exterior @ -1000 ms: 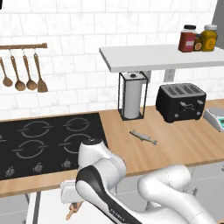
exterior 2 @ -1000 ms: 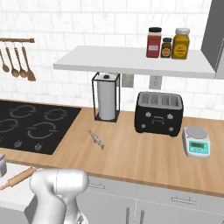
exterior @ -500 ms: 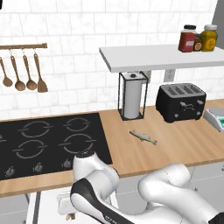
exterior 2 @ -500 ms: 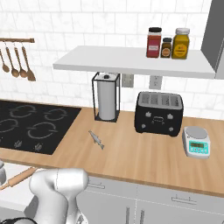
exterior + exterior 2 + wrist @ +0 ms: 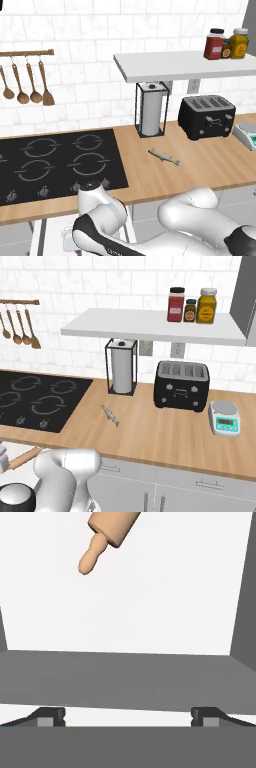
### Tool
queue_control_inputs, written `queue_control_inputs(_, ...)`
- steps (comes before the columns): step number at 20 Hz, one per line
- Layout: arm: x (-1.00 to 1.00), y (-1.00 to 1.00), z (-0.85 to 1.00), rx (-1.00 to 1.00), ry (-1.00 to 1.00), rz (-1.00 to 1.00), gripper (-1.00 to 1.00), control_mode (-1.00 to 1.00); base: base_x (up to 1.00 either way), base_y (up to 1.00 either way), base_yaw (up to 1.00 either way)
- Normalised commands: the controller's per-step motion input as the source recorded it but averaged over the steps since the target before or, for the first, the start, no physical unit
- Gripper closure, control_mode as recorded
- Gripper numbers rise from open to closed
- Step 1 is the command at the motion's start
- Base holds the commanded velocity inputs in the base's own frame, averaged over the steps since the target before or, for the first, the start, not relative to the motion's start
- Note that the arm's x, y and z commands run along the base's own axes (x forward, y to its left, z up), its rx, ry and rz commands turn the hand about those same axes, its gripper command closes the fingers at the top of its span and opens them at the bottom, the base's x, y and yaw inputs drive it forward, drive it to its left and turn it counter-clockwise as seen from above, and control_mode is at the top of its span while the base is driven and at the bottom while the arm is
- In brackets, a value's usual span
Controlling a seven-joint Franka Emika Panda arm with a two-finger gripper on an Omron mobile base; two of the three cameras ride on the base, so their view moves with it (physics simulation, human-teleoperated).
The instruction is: Pick the rolling pin from the drawer and place it on the counter.
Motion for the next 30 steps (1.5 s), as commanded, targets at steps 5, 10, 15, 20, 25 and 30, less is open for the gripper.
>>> queue_control_inputs(5, 0.0, 0.18, -0.33, -0.04, 0.0, 0.0, -1.0, -1.0, 0.0, 0.0, 0.0)
queue_control_inputs(10, 0.0, 0.07, -0.25, -0.04, 0.0, 0.0, -1.0, -1.0, 0.0, 0.0, 0.0)
queue_control_inputs(15, -0.1, 0.01, -0.12, 0.0, 0.06, 0.0, -1.0, -1.0, 0.0, 0.0, 0.0)
queue_control_inputs(20, -0.51, 0.02, 0.0, 0.01, 0.08, 0.0, -1.0, -1.0, 0.0, 0.0, 0.0)
queue_control_inputs(25, -0.91, 0.07, 0.0, 0.0, 0.03, -0.01, -1.0, -1.0, 0.0, 0.0, 0.0)
queue_control_inputs(30, -0.95, 0.18, 0.0, 0.0, 0.02, -0.03, -1.0, -1.0, 0.0, 0.0, 0.0)
